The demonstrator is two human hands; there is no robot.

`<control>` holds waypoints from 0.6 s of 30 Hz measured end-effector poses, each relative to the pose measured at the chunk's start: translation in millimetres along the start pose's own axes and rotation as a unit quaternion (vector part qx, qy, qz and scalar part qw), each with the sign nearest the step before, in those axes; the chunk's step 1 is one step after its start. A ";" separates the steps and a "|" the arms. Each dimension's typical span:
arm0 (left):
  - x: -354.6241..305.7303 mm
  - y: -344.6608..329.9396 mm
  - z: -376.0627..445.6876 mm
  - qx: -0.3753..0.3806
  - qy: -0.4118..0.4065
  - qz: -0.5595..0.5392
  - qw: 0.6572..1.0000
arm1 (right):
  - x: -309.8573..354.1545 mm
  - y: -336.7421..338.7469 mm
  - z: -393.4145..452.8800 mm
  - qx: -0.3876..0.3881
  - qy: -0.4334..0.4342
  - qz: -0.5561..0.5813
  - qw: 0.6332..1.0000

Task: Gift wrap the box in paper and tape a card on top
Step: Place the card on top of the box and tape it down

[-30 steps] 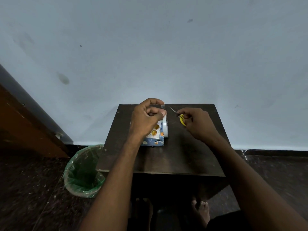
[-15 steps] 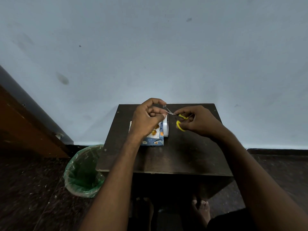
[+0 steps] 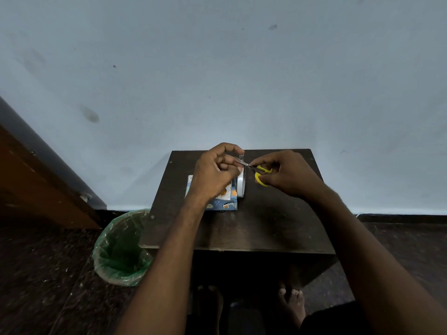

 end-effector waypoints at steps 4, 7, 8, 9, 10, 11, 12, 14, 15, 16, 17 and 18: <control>2.5 -1.5 0.8 0.004 0.001 -0.002 1.000 | -2.1 2.9 1.4 -0.022 -0.002 -0.011 1.000; 4.1 -2.3 1.5 0.003 0.003 -0.001 1.000 | 0.1 3.7 0.8 -0.030 0.002 -0.019 0.999; 5.3 -2.4 1.7 0.002 0.006 0.001 1.000 | 2.3 4.2 -0.3 -0.030 0.008 -0.017 0.999; 7.5 -2.4 2.2 0.000 0.012 0.001 1.000 | 4.6 4.8 -1.5 -0.027 0.012 -0.012 0.999; 10.3 -2.1 2.8 -0.003 0.021 0.000 1.000 | 5.7 5.5 -2.6 -0.024 0.010 -0.003 1.000; 13.3 -1.1 3.1 -0.008 0.031 -0.004 0.999 | 4.3 6.3 -3.2 -0.025 0.001 0.006 1.000; 15.7 0.2 3.3 -0.013 0.040 -0.010 0.999 | 1.1 7.4 -3.4 -0.029 -0.013 0.008 0.999; 18.3 3.1 3.6 -0.027 0.051 -0.019 0.998 | -8.8 6.5 -3.2 -0.036 -0.045 -0.027 0.998; 18.7 4.4 3.9 -0.032 0.053 -0.021 0.998 | -14.7 3.2 -3.8 -0.032 -0.062 -0.061 0.996; 18.3 5.4 3.9 -0.036 0.052 -0.020 0.998 | -20.4 -2.4 -4.5 -0.023 -0.078 -0.098 0.992; 18.2 6.0 4.3 -0.037 0.050 -0.019 0.998 | -25.2 -9.4 -5.1 -0.013 -0.090 -0.132 0.987; 17.9 5.7 4.4 -0.035 0.048 -0.021 0.998 | -30.4 -16.7 -5.1 -0.004 -0.100 -0.161 0.982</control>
Point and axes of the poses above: each hand's wrist, its own z-axis towards the middle knuckle, its own y-axis out of the back of the hand, x = y × z, the point moved 9 cm from there along z, towards the middle knuckle, and after that the axes turned 14 degrees about z, right-handed, at the moved point
